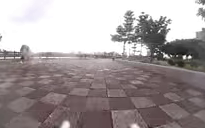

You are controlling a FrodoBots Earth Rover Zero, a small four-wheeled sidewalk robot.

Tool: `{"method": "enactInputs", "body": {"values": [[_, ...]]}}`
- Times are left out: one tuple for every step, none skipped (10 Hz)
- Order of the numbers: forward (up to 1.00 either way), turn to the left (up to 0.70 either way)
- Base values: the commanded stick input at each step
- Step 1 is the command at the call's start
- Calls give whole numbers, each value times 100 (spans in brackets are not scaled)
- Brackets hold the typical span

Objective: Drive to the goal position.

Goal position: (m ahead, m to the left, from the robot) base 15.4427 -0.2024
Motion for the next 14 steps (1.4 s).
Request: {"method": "enactInputs", "body": {"values": [[70, 0], [70, 0], [70, 0], [70, 0], [70, 0], [70, 0], [70, 0], [70, 0], [70, 0], [70, 0], [70, 0], [70, 0], [70, 0], [70, 0]]}}
